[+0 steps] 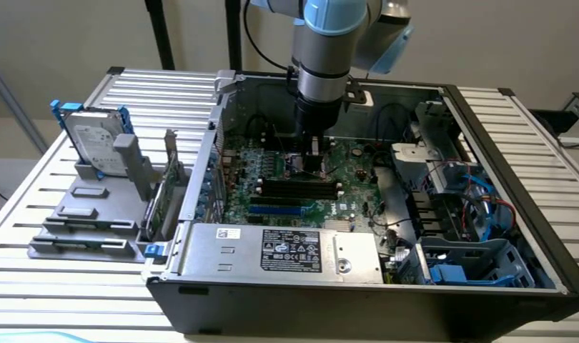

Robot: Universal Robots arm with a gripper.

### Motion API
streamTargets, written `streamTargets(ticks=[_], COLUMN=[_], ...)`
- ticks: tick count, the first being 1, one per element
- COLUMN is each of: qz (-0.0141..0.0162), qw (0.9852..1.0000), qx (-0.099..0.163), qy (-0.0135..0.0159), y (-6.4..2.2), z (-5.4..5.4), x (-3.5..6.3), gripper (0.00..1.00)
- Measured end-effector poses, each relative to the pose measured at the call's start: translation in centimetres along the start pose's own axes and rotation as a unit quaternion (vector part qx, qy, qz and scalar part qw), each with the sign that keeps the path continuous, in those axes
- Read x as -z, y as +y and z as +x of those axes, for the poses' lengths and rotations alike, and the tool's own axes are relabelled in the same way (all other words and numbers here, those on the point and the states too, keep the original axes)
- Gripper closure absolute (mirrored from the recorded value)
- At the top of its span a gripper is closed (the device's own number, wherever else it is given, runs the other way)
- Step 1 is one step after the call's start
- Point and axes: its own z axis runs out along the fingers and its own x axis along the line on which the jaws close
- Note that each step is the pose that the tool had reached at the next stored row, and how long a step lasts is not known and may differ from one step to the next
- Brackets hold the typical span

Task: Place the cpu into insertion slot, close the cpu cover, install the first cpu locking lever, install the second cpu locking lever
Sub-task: 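Place the cpu into insertion slot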

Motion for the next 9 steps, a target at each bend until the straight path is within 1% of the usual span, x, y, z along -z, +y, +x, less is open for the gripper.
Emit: streamTargets(ticks=[3, 9], qz=[0.0001, 0.0007], qw=[1.0000, 1.0000], qx=[0.000, 0.000], qy=[0.0005, 0.0000], y=[0.00, 0.00], z=[0.07, 0.12], x=[-0.05, -0.05], gripper=[0.45, 0.45])
